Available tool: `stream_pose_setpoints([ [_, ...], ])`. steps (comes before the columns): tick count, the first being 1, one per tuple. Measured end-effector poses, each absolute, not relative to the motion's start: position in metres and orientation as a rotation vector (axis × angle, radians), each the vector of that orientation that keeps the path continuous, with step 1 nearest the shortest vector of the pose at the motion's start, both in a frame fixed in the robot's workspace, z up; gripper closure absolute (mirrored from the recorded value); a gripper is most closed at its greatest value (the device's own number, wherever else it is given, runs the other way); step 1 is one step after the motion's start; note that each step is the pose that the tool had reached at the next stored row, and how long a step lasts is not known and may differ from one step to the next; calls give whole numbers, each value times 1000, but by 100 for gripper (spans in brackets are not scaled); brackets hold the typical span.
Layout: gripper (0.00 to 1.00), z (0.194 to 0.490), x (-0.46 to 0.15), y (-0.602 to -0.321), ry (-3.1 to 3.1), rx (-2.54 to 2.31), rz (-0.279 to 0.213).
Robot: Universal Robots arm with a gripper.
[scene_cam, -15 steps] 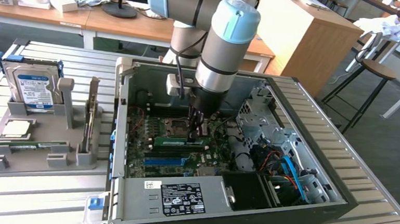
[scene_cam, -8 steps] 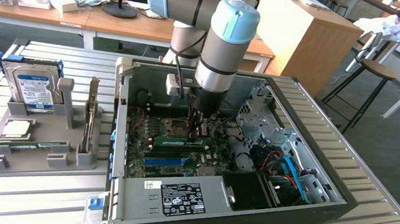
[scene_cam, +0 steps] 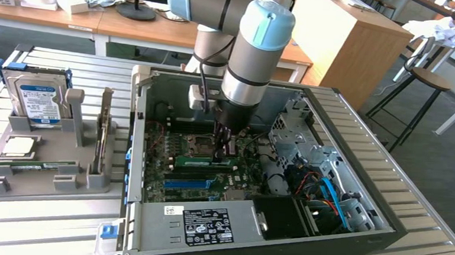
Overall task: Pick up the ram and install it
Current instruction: 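Insert the ram into the slot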
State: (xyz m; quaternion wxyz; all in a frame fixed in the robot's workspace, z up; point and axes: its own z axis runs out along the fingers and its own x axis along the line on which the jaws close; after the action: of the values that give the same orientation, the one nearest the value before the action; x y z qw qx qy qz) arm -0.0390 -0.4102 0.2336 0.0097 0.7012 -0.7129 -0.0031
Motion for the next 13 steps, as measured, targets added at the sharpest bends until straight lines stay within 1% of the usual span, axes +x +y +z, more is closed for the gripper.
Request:
stream_pose_setpoints([
  [13,89,231,-39,-410,-2226,2189,-10],
])
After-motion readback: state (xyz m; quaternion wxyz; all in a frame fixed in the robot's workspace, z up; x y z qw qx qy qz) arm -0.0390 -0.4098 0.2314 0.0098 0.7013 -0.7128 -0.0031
